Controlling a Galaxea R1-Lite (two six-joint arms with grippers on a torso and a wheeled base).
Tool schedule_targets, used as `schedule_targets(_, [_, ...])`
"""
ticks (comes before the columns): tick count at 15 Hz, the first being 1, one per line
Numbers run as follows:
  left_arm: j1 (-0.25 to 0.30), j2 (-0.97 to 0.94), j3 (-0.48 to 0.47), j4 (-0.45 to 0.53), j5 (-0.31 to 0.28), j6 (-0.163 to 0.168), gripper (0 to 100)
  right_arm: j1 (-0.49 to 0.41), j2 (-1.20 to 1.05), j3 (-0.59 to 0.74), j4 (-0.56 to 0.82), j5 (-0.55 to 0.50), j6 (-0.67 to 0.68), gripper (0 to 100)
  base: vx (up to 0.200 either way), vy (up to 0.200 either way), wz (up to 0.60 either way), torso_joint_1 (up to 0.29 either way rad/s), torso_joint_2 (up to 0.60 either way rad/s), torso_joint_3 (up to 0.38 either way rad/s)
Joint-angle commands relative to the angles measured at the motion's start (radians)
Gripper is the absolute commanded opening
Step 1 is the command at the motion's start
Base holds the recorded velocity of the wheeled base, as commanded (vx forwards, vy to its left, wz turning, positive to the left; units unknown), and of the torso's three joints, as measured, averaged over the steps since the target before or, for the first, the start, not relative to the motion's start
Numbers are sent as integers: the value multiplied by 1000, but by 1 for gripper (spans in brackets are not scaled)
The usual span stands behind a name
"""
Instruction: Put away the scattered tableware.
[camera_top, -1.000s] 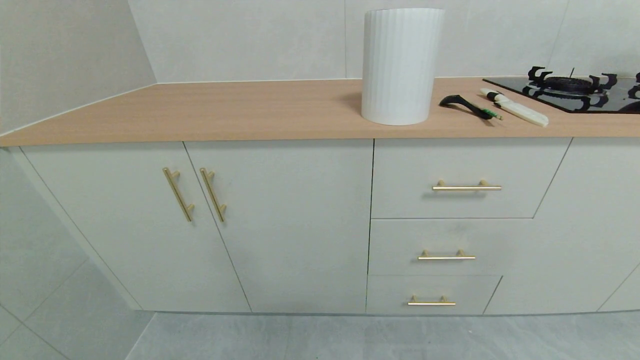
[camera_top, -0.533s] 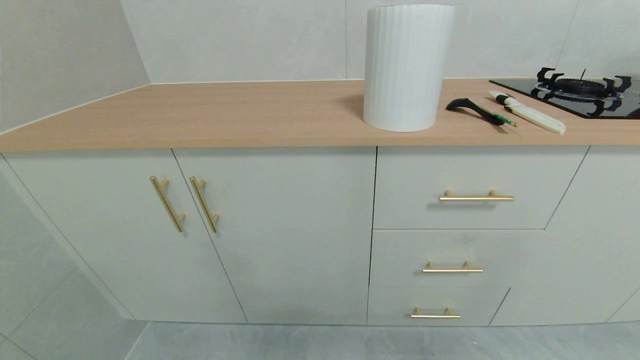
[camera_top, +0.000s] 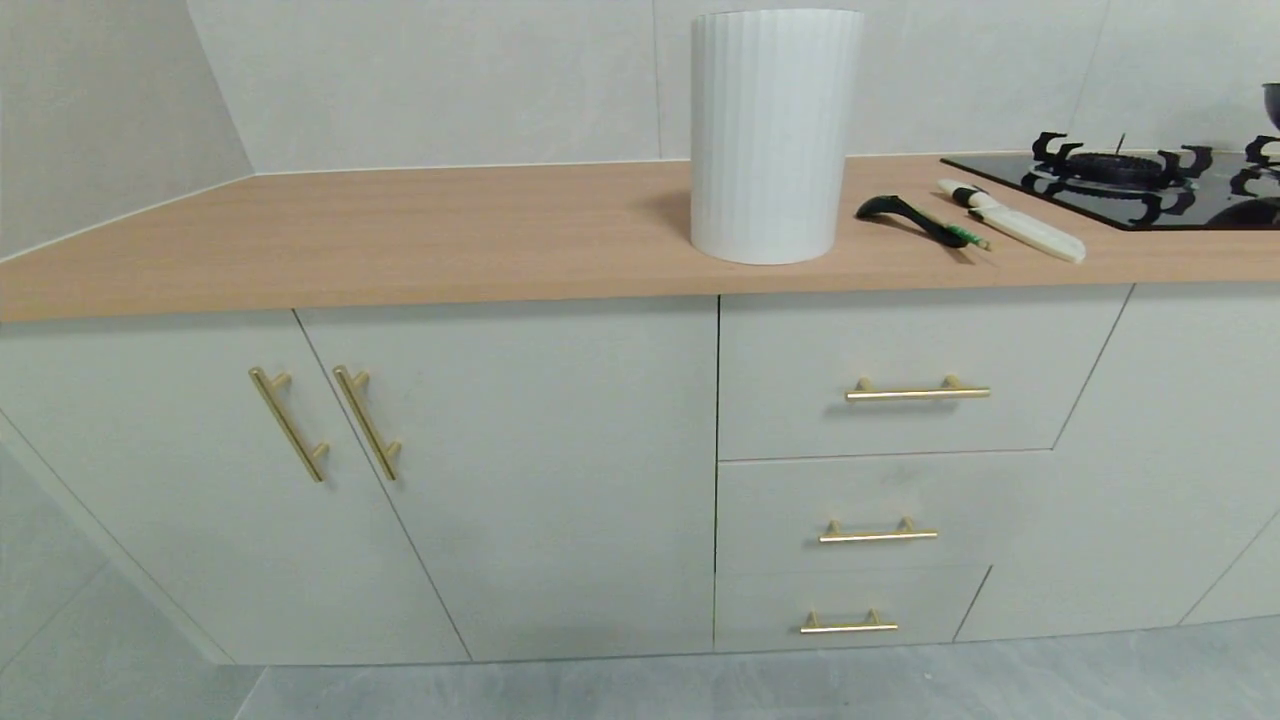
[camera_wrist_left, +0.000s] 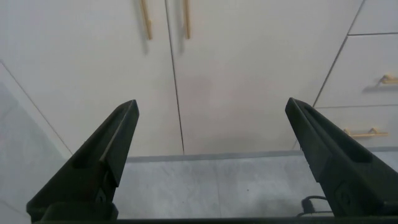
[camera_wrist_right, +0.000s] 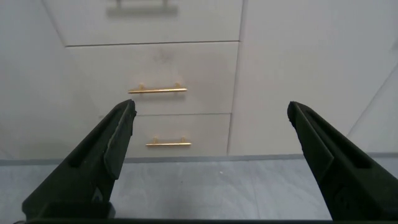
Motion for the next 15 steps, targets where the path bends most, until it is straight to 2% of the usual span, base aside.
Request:
schedule_targets(1, [0, 2, 0, 0, 0, 0, 100, 0, 0, 0, 0, 1, 0, 100, 0, 0, 0, 0, 0, 0])
schedule_targets(12, [0, 0, 0, 0, 2, 1, 100, 0, 0, 0, 0, 5, -9, 100, 0, 0, 0, 0, 0, 0])
schedule_targets(13, [0, 2, 0, 0, 2, 1, 100, 0, 2, -8, -6, -1, -25, 100, 0, 0, 0, 0, 0, 0])
schedule_targets(15, [0, 2, 0, 0, 2, 1, 100, 2, 8, -104, -17, 7, -8, 100, 0, 0, 0, 0, 0, 0])
